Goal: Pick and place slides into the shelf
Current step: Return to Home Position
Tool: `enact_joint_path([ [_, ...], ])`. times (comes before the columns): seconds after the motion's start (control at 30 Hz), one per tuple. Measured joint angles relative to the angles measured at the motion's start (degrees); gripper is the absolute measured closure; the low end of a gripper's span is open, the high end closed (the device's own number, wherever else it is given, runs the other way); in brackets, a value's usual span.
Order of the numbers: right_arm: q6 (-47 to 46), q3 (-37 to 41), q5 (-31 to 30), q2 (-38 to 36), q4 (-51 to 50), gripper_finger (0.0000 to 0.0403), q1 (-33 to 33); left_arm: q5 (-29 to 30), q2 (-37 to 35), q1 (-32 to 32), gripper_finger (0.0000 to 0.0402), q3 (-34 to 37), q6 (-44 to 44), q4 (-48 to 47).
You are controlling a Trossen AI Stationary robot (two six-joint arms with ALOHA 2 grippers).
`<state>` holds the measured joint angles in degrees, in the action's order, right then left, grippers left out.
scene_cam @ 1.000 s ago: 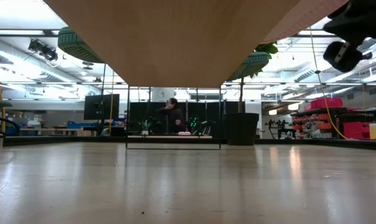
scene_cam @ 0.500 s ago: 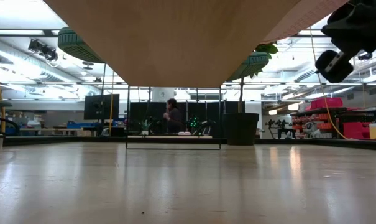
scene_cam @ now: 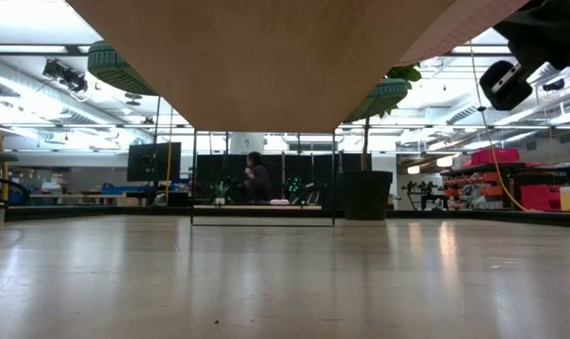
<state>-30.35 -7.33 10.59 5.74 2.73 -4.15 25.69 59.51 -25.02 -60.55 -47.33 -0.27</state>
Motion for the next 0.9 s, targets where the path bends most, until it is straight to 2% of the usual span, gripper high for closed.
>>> enact_joint_path([
  [0.27, 0.76, -0.11, -0.2, -5.67, -3.45, 0.0403, 0.12, 0.0, 0.0, 0.0, 0.023, 0.0, -0.02, 0.03],
  [0.43, 1.98, -0.93, 0.38, -5.71, -5.48, 0.0403, 2.07, 0.01, 0.0, 0.0, 0.023, 0.0, -0.03, 0.09],
  [0.53, 2.35, -0.85, 3.27, -5.69, -6.12, 0.0403, 3.35, 0.0, 0.0, 0.0, 0.023, 0.0, -0.03, 0.09],
  [0.7, 4.42, -0.63, 4.77, -5.71, -5.77, 0.0403, 5.59, 0.0, 0.0, 0.0, 0.023, 0.0, 0.02, 0.09],
  [0.9, 4.82, -0.63, 4.76, -5.71, -0.57, 0.0403, 8.41, 0.0, 0.0, 0.0, 0.023, 0.0, 0.04, 0.04],
])
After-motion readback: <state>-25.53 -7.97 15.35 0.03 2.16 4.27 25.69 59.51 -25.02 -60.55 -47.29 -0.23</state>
